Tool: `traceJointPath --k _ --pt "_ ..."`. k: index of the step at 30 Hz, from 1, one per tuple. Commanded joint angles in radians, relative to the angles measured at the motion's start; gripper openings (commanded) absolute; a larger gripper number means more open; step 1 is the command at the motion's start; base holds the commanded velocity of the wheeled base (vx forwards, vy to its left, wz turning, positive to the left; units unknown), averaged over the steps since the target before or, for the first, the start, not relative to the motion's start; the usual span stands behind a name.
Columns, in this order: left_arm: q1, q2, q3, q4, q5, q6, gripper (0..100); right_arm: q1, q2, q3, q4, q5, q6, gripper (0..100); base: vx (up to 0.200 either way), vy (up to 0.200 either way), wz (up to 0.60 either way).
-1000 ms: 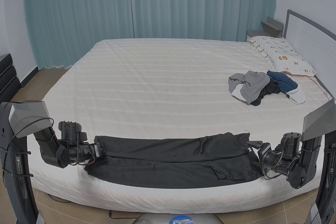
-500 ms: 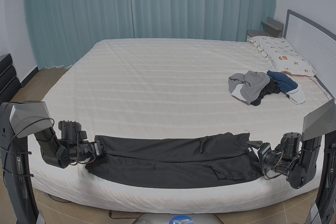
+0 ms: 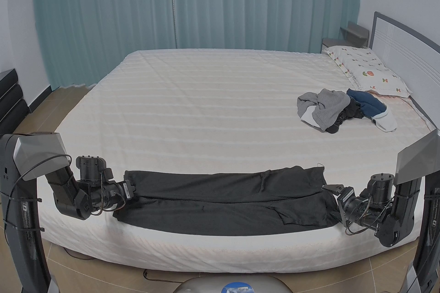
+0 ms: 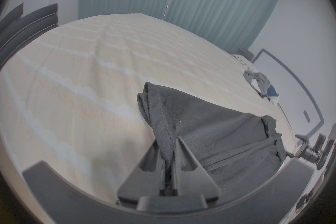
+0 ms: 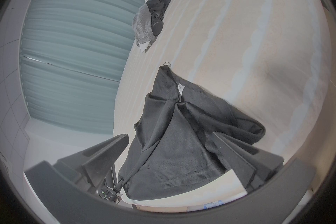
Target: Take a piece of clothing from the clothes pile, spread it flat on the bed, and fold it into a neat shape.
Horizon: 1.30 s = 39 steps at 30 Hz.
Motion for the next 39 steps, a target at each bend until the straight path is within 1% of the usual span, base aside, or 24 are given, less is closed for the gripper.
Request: traceJointPath --k 1,3,6,14,16,19,24,28,29,30,31,32,33,36,38,39 --pt "-0.025 0.002 -0.036 -0.022 0.009 -0.084 0 0.0 0.003 -0.002 -0.012 0.0 0.0 100 0.0 0.0 0.0" --pt "-0.035 -0.004 -0.039 -0.023 0.022 -0.119 0 0.0 0.001 -0.002 -0.012 0.0 0.0 100 0.0 0.0 0.0" --pt "-0.043 -0.007 -0.039 -0.023 0.025 -0.124 0 0.0 0.001 0.0 -0.012 0.0 0.0 100 0.0 0.0 0.0" --pt "-0.057 -0.03 -0.01 -0.025 0.026 -0.127 0 0.0 0.001 0.0 -0.012 0.0 0.0 100 0.0 -0.2 0.0" --pt "-0.071 -0.043 -0.005 -0.025 0.04 -0.133 0 0.0 0.001 0.0 -0.012 0.0 0.0 100 0.0 -0.2 0.0" --pt "-0.091 -0.059 -0.001 -0.025 0.088 -0.137 0 0.0 0.001 0.0 -0.012 0.0 0.0 100 0.0 -0.2 0.0" --pt "-0.118 -0.081 0.007 -0.022 0.107 -0.139 0 0.0 0.001 -0.002 -0.012 0.0 0.0 100 0.0 -0.2 0.0" --pt "-0.164 -0.112 0.002 -0.011 0.178 -0.151 0 0.0 0.001 -0.002 -0.012 0.0 0.0 100 0.0 -0.2 0.0" --pt "-0.164 -0.112 0.002 -0.011 0.178 -0.151 0 0.0 0.001 -0.002 -0.012 0.0 0.0 100 0.0 -0.2 0.0" --pt "-0.19 -0.128 -0.002 0.0 0.2 -0.151 0 0.0 0.003 -0.002 -0.012 0.0 0.0 100 0.0 -0.2 0.0" --pt "-0.195 -0.133 -0.004 0.005 0.203 -0.151 0 0.0 0.001 0.0 -0.012 0.0 0.0 100 0.0 -0.2 0.0" --pt "-0.219 -0.158 -0.011 0.046 0.221 -0.151 0 0.0 0.001 -0.002 -0.012 0.0 0.0 100 0.0 -0.2 0.0" --pt "-0.219 -0.158 -0.011 0.046 0.221 -0.151 0 0.0 0.001 -0.002 -0.012 0.0 0.0 100 0.0 -0.2 0.0" --pt "-0.287 -0.216 -0.057 0.183 0.269 -0.153 0 0.0 0.001 0.0 -0.012 0.0 0.0 100 0.0 -0.2 0.0" --pt "-0.316 -0.224 -0.077 0.225 0.298 -0.153 0 0.002 0.003 0.0 -0.012 0.0 0.0 100 0.0 -0.2 0.0" --pt "-0.316 -0.224 -0.077 0.225 0.298 -0.153 0 0.002 0.003 0.0 -0.012 0.0 0.0 100 0.0 -0.2 0.0"
